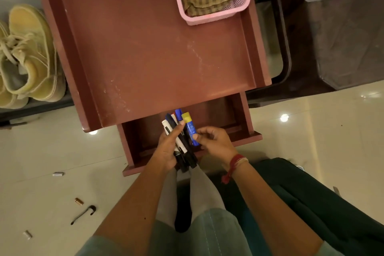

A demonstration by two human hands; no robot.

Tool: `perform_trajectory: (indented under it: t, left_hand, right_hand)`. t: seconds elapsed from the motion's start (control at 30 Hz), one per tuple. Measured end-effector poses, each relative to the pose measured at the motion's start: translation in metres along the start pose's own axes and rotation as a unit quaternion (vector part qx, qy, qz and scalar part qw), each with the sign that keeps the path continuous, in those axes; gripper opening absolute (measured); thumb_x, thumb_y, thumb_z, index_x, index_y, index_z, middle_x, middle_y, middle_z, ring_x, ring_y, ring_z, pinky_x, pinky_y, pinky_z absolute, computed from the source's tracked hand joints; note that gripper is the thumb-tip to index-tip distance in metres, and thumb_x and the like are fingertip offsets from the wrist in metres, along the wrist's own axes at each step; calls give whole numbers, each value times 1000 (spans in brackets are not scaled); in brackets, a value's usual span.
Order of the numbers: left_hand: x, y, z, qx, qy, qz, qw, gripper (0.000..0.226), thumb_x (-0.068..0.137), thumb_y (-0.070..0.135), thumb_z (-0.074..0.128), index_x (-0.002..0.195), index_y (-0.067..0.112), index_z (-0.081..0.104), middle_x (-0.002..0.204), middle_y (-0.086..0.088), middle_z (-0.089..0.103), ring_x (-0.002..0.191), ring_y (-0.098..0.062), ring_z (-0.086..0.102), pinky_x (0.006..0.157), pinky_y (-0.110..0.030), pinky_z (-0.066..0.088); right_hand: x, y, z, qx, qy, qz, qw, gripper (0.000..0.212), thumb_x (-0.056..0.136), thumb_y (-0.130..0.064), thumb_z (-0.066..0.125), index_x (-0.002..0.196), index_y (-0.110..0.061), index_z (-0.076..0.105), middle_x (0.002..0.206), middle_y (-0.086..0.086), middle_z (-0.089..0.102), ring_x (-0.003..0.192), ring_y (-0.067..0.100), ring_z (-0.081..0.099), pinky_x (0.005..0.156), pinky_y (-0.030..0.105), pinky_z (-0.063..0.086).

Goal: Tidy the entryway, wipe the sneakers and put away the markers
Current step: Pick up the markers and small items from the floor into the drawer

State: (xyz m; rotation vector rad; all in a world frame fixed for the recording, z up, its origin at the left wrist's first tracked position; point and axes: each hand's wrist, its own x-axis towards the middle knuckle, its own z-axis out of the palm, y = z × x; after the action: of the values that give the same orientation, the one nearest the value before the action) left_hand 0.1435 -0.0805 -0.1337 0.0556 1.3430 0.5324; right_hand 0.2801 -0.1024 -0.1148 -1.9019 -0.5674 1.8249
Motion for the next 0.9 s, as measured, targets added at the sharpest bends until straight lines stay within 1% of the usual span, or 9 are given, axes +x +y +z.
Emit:
perform_trajectory:
  t: [0.1,0.2,0.23,0.33,0.47,0.63,0.73,0.83,0.9]
  left_hand:
    - [0,2,-12,5,56,0,998,10,86,16,66,93,9,68,75,-5,69,69,-17,64,68,-29,55]
    - [4,5,-23,5,88,2,996,8,88,7,62,95,8,66,82,-6,72,73,-15,66,68,-28,55]
    - [5,6,-26,3,93,0,996,10,89,5,60,98,8,65,84,-7,72,73,-15,67,67,-28,56]
    - [11,10,-36,8,97,-7,995,13,89,6,59,102,6,63,87,-7,73,73,-14,70,65,-27,57]
    - [17,10,-47,10,103,-12,995,15,87,7,61,100,1,63,81,-12,68,69,-15,70,64,-26,58]
    - [21,8,-51,4,121,-11,993,14,83,10,66,97,6,64,77,-9,69,68,-18,67,63,-29,56]
    - [20,8,-52,2,122,-19,992,18,80,12,68,97,5,67,77,-9,70,65,-19,65,66,-31,55]
    - [15,10,-49,-20,91,-28,995,21,84,13,64,102,4,67,86,-7,72,72,-15,68,66,-28,53]
    - [10,11,-46,-44,74,-31,996,20,86,12,60,105,5,65,89,-5,72,76,-12,68,64,-25,53]
  right_hand:
    - [10,-2,-6,31,32,53,998,13,87,-11,63,100,-9,64,89,1,65,78,8,62,67,19,53]
    - [37,8,-9,-72,123,60,988,17,84,-15,67,99,-7,67,96,8,67,91,20,63,84,33,53]
    - [49,11,-7,-116,137,62,982,19,83,-16,68,99,-6,68,99,9,68,94,22,63,87,32,50]
    - [82,21,5,-222,139,70,963,22,83,-18,68,100,-4,70,103,16,69,101,29,62,85,30,45]
    - [116,33,22,-251,150,84,953,26,84,-18,67,103,0,65,110,19,66,105,34,59,86,35,46]
    - [139,47,37,-315,147,58,936,28,85,-19,65,108,-4,64,111,18,65,103,36,60,82,39,50]
    - [139,46,36,-300,152,51,940,27,84,-16,65,107,-3,65,112,19,65,104,36,60,84,39,49]
    - [113,28,28,-227,187,37,955,23,83,-13,64,104,-5,67,110,14,67,106,31,60,89,30,45]
    - [83,16,24,-170,180,-16,969,11,84,-11,63,91,-12,71,94,11,69,91,26,63,80,27,46]
